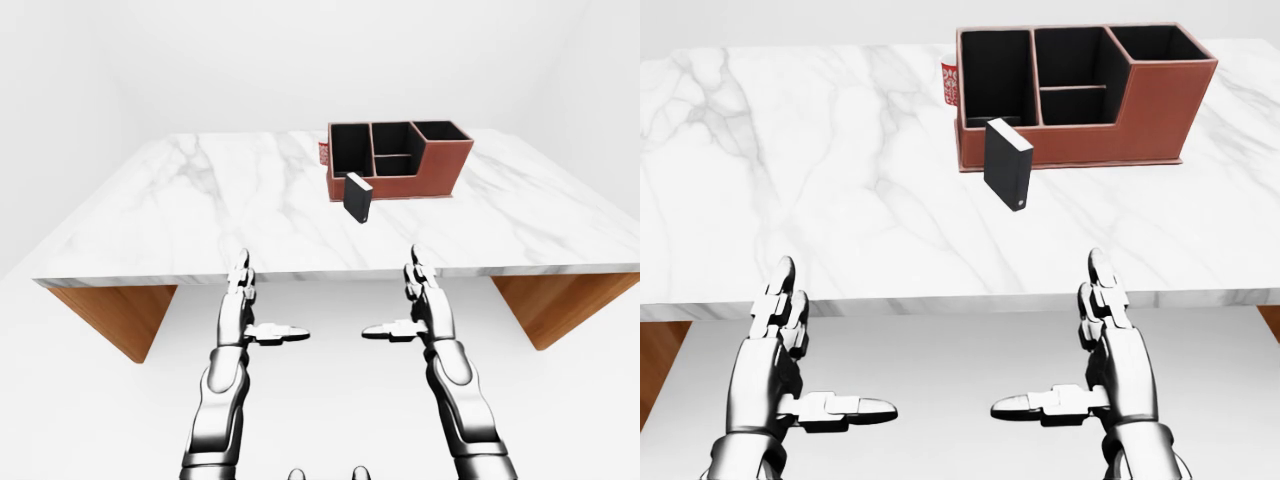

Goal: Pick up the book and place it in the right compartment of the caddy.

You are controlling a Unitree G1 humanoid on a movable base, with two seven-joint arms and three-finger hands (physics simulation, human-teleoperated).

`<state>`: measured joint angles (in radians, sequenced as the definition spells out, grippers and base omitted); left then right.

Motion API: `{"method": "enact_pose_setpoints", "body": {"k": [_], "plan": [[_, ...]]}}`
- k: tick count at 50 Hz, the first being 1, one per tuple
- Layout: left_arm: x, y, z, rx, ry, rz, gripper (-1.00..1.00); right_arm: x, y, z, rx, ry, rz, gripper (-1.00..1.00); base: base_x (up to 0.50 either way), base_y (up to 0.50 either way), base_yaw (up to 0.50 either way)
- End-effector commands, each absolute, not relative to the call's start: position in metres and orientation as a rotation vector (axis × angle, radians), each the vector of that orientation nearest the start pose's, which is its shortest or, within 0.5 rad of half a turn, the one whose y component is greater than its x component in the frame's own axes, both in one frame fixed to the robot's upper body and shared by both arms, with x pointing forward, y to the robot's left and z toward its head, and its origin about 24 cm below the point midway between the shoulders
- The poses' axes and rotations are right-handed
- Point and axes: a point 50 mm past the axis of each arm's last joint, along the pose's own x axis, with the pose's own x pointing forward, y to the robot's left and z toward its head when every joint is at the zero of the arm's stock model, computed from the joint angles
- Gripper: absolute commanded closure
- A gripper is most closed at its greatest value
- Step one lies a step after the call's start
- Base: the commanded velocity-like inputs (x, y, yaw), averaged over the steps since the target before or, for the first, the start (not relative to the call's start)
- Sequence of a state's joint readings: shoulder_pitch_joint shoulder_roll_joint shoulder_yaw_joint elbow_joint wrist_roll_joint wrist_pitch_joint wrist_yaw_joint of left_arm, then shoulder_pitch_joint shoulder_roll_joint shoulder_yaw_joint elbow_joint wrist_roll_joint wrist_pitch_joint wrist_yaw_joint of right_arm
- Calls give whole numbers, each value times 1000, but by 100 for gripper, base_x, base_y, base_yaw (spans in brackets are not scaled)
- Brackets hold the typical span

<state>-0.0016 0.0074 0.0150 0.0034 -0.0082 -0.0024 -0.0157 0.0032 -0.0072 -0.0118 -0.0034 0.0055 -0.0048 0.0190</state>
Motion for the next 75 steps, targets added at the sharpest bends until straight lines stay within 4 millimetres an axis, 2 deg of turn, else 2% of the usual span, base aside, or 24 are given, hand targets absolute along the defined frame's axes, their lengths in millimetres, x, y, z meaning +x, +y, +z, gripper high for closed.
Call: {"method": "enact_pose_setpoints", "body": {"k": [1, 16, 18, 58, 75], "plan": [[254, 160, 42, -2, -3, -3, -100, 251, -157, 44, -9, -20, 22, -100, 0, 0, 0], [255, 159, 38, 1, 6, -7, -100, 252, -156, 36, -9, -16, 34, -100, 0, 0, 0], [255, 159, 38, 1, 8, -8, -100, 251, -156, 42, -8, -15, 35, -100, 0, 0, 0], [255, 159, 37, 3, 15, -10, -100, 250, -154, 42, -18, -17, 47, -100, 0, -18, 0], [255, 159, 36, 2, 15, -10, -100, 250, -154, 42, -19, -17, 50, -100, 0, -3, 0]]}}
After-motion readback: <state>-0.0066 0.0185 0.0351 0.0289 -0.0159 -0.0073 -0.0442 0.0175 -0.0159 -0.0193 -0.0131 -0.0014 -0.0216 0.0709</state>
